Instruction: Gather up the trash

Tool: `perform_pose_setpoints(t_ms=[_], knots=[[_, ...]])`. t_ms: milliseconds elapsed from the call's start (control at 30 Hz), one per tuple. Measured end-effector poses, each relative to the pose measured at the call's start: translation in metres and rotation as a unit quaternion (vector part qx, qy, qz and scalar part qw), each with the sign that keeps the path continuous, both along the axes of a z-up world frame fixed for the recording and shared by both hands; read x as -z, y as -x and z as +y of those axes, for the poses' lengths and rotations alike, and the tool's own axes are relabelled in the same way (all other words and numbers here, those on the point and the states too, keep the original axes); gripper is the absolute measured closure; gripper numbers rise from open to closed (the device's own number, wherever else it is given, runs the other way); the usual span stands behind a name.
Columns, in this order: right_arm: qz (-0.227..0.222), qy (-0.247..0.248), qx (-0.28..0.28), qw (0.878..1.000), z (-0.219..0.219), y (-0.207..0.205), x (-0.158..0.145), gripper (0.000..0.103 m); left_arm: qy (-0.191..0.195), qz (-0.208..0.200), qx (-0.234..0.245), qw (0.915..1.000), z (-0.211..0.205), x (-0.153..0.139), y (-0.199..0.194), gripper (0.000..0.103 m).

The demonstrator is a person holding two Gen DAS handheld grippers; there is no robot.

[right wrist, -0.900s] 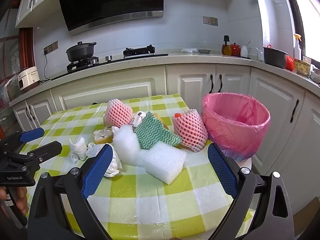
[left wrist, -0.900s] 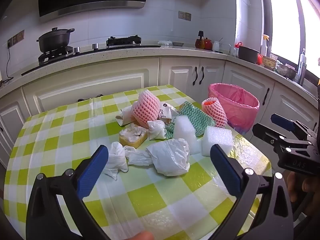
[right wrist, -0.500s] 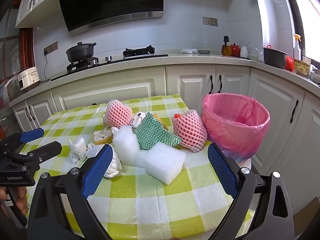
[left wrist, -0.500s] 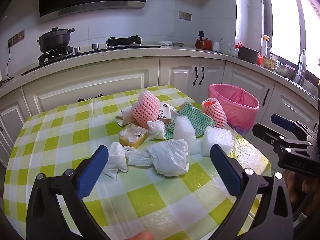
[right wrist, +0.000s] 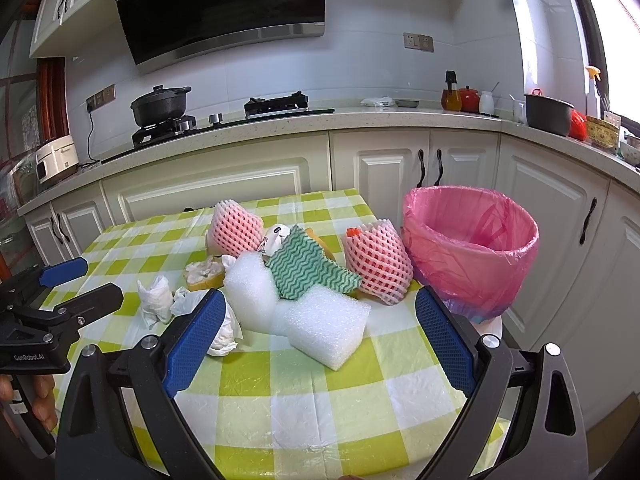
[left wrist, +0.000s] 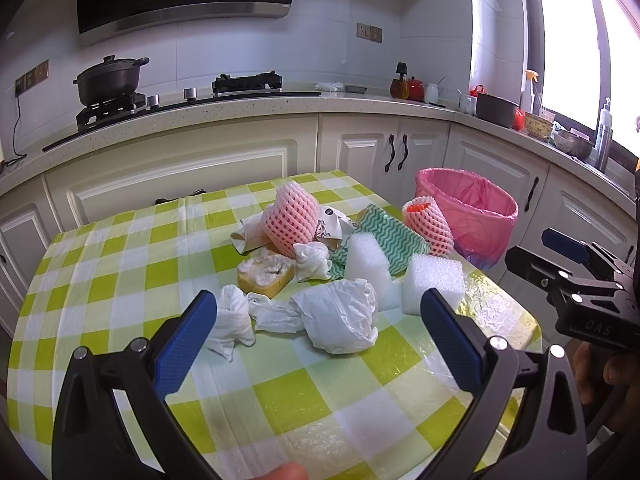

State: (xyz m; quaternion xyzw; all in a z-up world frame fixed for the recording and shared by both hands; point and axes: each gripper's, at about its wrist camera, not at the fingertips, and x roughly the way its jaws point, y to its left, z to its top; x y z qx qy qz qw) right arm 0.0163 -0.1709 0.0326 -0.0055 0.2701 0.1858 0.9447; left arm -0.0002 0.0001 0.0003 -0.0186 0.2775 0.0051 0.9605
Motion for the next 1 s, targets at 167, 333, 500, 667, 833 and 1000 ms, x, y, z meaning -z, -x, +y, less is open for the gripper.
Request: perform_pose_setpoints(t_ms=[167, 333, 500, 667, 833, 1000], knots=[[0.0, 0.0, 0.0, 1.0, -0.0002, -0.0003, -0.0005, 0.013, -0.001, 0.0, 0.0, 1.0, -0.0001, 0.0001, 0.0, 0.004], [0.0, -0.001, 0.001, 1.0, -0.0004, -0.0006, -0.0003, 0.013, 0.0, 0.0, -0.001, 1.0, -0.0003, 0.0, -0.0003, 0.004], [0.0, -0.001, 0.0, 1.0, -0.0003, -0.0006, -0.0002, 0.013, 0.0, -0.001, 0.0, 1.0, 0.0, 0.0001, 0.0001, 0.004], [-0.001, 0.0, 0.0, 1.0, -0.0003, -0.0009, -0.0003, 0.013, -0.001, -0.001, 0.001, 1.0, -0.0003, 0.0003, -0.0006, 0.004], [0.0, 0.0, 0.001, 1.0, -0.0003, -0.0016, -0.0006, 0.013, 0.0, -0.001, 0.0, 1.0, 0.0006, 0.0003, 0.0001, 0.004], [0.001, -0.001, 0.001, 1.0, -0.0004, -0.002, -0.0006, 0.013, 0.0, -0.001, 0.0, 1.0, -0.0006, -0.0001, 0.0001, 0.004]])
